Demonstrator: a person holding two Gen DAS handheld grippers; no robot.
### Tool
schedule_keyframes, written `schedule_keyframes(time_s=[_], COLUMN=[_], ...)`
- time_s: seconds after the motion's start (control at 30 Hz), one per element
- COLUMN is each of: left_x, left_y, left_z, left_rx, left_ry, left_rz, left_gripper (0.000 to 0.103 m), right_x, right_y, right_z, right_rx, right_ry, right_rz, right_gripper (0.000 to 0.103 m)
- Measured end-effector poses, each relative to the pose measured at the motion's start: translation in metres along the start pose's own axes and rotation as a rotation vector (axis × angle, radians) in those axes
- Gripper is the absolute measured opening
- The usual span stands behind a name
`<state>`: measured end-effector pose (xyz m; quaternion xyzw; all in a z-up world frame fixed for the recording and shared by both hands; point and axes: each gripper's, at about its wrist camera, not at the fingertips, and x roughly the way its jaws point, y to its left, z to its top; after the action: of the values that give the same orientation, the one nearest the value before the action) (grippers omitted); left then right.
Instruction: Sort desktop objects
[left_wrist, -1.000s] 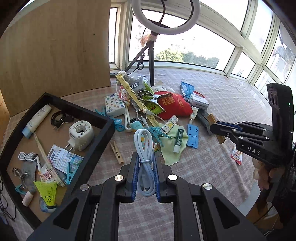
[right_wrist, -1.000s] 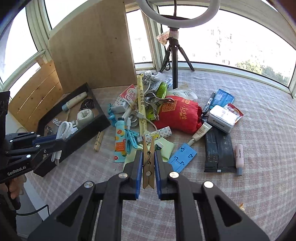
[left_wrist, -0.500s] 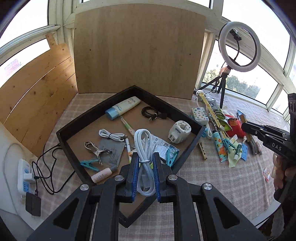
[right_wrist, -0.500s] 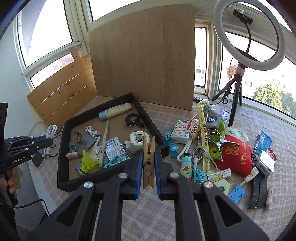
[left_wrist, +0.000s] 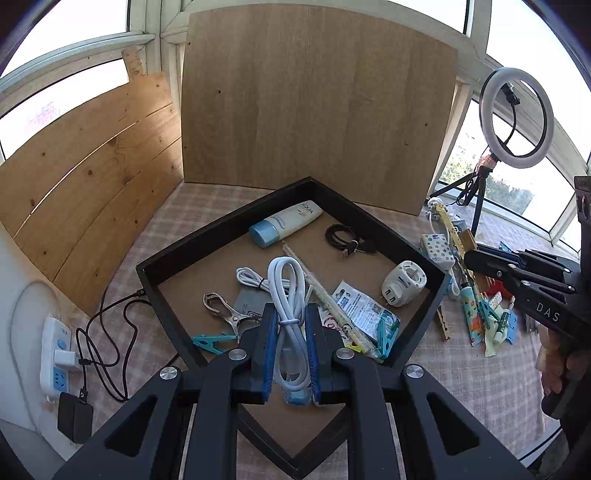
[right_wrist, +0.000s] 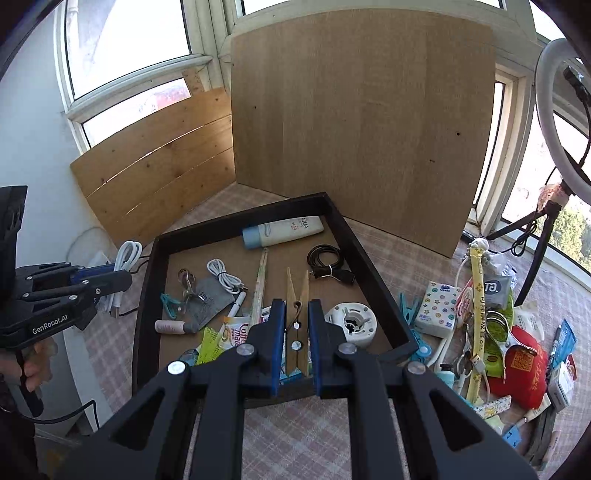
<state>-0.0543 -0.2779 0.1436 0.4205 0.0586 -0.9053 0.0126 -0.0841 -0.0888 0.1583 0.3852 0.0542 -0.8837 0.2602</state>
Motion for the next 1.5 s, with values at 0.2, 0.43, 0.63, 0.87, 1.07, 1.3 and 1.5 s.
schedule_keyframes(time_s=[0.2,0.43,0.63,0.87,1.07,1.3,1.5], left_x=[0.007,0.01,0.011,0.013,0.028,0.037,0.05], left_y=[0.005,-0.008,-0.018,-0.028,-0.047,-0.043,-0.036], left_z=[0.006,0.001,-0.015,-0.025,-0.05,-0.092,-0.104], left_rx=[-0.053,0.003,0.058,0.086,0.199,0.287,0.351], left_ry=[-0.009,0.013,0.055,0.09,0.178,0.263,0.32], left_rz=[0.016,-0.004,-0.012,-0.061,-0.116,-0.162,-0.192], left_gripper=[0.049,0.047,0.046,0.046,0.046,0.046,0.045], right_x=[0.006,-0.002,-0.01,-0.026,-0.043,-0.037,0.019], right_y=[0.007,-0.002,-0.012,-0.042,-0.065,-0.068,-0.039], right_z=[0.006,0.004,-0.01,-0.034,-0.062,-0.085,-0.106], right_rx=[-0.018,0.006,0.028,0.111,0.2,0.281,0.267], right_ry=[-0.013,-0.028,-0.02,0.006,0.019,0.053,0.177], right_rz=[-0.008,-0.006,-0.035,-0.089,-0.161,-0.173,-0.159], right_gripper=[0.062,0.062,0.062,0.062,0.062,0.045,0.023])
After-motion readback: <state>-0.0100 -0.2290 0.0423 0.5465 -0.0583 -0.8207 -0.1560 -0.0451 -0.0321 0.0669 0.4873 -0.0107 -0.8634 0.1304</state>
